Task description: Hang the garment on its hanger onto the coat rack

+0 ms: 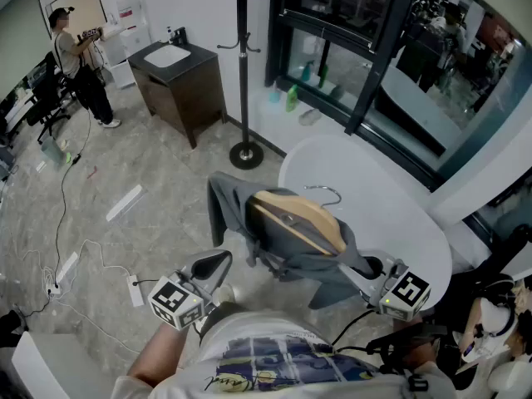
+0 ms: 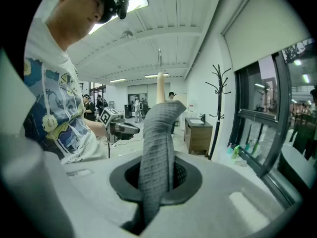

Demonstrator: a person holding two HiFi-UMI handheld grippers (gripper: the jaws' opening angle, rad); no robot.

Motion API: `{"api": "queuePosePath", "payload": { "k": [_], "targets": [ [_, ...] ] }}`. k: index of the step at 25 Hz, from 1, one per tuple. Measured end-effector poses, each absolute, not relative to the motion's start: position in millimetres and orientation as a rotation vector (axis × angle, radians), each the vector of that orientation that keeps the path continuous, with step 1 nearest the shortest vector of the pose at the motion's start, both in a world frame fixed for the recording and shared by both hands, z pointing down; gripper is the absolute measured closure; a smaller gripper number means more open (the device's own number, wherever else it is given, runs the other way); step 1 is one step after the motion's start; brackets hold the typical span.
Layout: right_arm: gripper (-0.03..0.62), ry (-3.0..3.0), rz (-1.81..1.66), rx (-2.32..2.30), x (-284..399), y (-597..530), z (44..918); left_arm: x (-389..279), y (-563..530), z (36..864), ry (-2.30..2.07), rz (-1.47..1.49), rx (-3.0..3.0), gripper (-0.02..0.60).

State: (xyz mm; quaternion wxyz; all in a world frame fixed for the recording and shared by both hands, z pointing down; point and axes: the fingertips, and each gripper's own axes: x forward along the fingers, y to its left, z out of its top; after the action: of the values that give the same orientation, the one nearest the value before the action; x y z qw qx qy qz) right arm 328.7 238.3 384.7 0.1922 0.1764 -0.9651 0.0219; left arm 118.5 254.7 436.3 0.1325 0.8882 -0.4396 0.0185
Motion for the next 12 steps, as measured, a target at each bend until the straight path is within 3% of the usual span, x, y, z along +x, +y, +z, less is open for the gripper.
{"api": "queuePosePath", "payload": {
  "k": [12],
  "targets": [
    [0.581,-2.718,0.101,0.47,321.7,216.3,389.0,120.8,251.4,433.0,-1.28,0.059,2.563,0.578]
  ]
}}
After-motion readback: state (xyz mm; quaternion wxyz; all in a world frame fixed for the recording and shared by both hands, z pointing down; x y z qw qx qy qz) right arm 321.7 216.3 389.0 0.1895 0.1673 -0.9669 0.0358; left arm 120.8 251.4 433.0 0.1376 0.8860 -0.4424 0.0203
